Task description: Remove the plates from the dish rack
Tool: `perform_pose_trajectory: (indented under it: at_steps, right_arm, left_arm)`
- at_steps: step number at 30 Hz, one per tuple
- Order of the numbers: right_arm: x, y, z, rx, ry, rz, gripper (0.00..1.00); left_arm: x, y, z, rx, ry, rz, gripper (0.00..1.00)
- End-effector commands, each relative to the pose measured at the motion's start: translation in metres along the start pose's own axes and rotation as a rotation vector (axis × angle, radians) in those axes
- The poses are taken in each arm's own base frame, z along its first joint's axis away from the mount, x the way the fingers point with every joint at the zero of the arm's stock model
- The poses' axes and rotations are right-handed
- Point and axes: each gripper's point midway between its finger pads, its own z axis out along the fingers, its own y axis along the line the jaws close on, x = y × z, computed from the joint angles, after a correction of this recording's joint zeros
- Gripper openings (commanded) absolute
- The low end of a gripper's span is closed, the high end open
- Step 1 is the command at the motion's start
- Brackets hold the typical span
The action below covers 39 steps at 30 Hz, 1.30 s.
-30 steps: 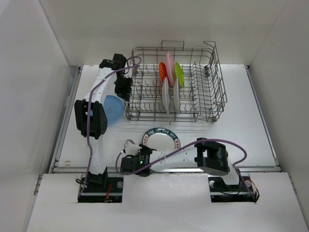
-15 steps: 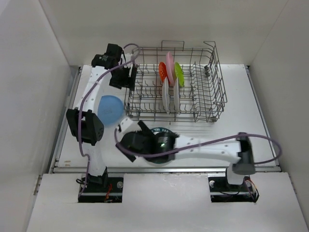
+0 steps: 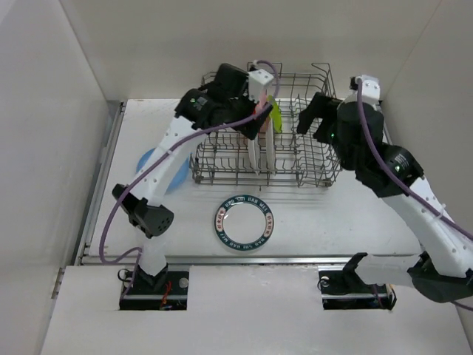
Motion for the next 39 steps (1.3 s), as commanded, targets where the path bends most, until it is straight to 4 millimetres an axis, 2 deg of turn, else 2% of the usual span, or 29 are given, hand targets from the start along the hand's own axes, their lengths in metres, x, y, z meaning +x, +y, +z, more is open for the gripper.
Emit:
perform_pose_trajectory:
  at_steps: [1, 2, 3, 4, 5, 7, 8, 10, 11, 12, 13, 16, 18, 19, 22, 23, 24, 25, 26, 28, 29, 30, 32, 34, 39]
  right_arm:
    - [-0.001, -0.060, 0.034, 0.250, 0.008, -0.003, 0.99]
    - [-0.004, -0.071, 0.042, 0.276, 0.012, -0.003, 0.99]
    - [-0.006, -0.088, 0.059, 0.308, 0.033, 0.017, 0.99]
    - [-0.003, -0.096, 0.067, 0.323, 0.051, 0.022, 0.99]
    - [-0.004, -0.101, 0.074, 0.326, 0.063, 0.031, 0.99]
    - [0.004, -0.118, 0.094, 0.367, 0.094, 0.038, 0.99]
    - [0.007, -0.124, 0.099, 0.379, 0.107, 0.040, 0.99]
    - [0.019, -0.143, 0.113, 0.429, 0.142, 0.038, 0.99]
    - [0.024, -0.149, 0.118, 0.446, 0.151, 0.038, 0.99]
    - [0.024, -0.152, 0.118, 0.444, 0.154, 0.044, 0.99]
    - [0.033, -0.157, 0.124, 0.451, 0.172, 0.043, 0.99]
    - [0.036, -0.166, 0.128, 0.482, 0.155, 0.043, 0.99]
    - [0.045, -0.180, 0.135, 0.522, 0.179, 0.027, 0.99]
    - [0.050, -0.182, 0.138, 0.528, 0.191, 0.022, 0.99]
    - [0.070, -0.188, 0.152, 0.524, 0.255, -0.002, 0.99]
    - [0.068, -0.189, 0.154, 0.517, 0.247, 0.009, 0.99]
    - [0.078, -0.190, 0.158, 0.514, 0.275, 0.006, 0.99]
    - [0.080, -0.191, 0.162, 0.512, 0.278, -0.005, 0.99]
    - [0.081, -0.189, 0.162, 0.498, 0.287, -0.010, 0.99]
    - [0.080, -0.189, 0.166, 0.479, 0.277, -0.008, 0.99]
    - [0.086, -0.189, 0.166, 0.467, 0.295, -0.018, 0.97]
    - [0.083, -0.188, 0.169, 0.462, 0.282, -0.014, 0.96]
    - [0.088, -0.185, 0.170, 0.436, 0.297, -0.020, 0.94]
    - [0.092, -0.185, 0.173, 0.424, 0.299, -0.026, 0.89]
    - [0.094, -0.184, 0.176, 0.411, 0.298, -0.032, 0.74]
  left_arm:
    - [0.013, 0.018, 0.027, -0.180, 0.101, 0.087, 0.88]
    - [0.014, 0.020, 0.031, -0.190, 0.113, 0.089, 0.88]
    - [0.009, 0.020, 0.029, -0.191, 0.104, 0.077, 0.87]
    - [0.012, 0.019, 0.039, -0.190, 0.119, 0.079, 0.87]
    - [0.012, 0.019, 0.039, -0.190, 0.118, 0.069, 0.86]
    - [0.011, 0.018, 0.046, -0.191, 0.111, 0.057, 0.86]
    - [0.015, 0.017, 0.058, -0.190, 0.128, 0.059, 0.86]
    - [0.019, 0.012, 0.066, -0.182, 0.145, 0.068, 0.82]
    - [0.020, 0.012, 0.066, -0.183, 0.144, 0.059, 0.80]
    - [0.026, 0.013, 0.072, -0.190, 0.168, 0.063, 0.77]
    - [0.034, 0.012, 0.079, -0.188, 0.197, 0.068, 0.71]
    - [0.045, 0.010, 0.084, -0.178, 0.230, 0.072, 0.68]
    - [0.051, 0.004, 0.091, -0.148, 0.248, 0.071, 0.63]
    - [0.059, 0.000, 0.102, -0.129, 0.274, 0.059, 0.61]
    - [0.070, -0.011, 0.111, -0.081, 0.308, 0.025, 0.49]
    - [0.076, -0.010, 0.115, -0.072, 0.332, 0.018, 0.46]
    - [0.076, -0.012, 0.115, -0.065, 0.331, 0.008, 0.43]
    - [0.079, -0.014, 0.119, -0.055, 0.340, 0.007, 0.39]
    - [0.084, -0.017, 0.121, -0.038, 0.357, -0.004, 0.31]
    - [0.084, -0.015, 0.121, -0.036, 0.358, -0.022, 0.20]
    - [0.084, -0.017, 0.121, -0.024, 0.358, -0.024, 0.14]
    - [0.084, -0.017, 0.121, -0.026, 0.357, -0.033, 0.03]
    - [0.086, -0.016, 0.120, -0.038, 0.367, -0.041, 0.00]
    - [0.080, -0.015, 0.112, -0.039, 0.345, -0.042, 0.00]
    - [0.041, -0.004, 0.082, -0.097, 0.217, -0.066, 0.00]
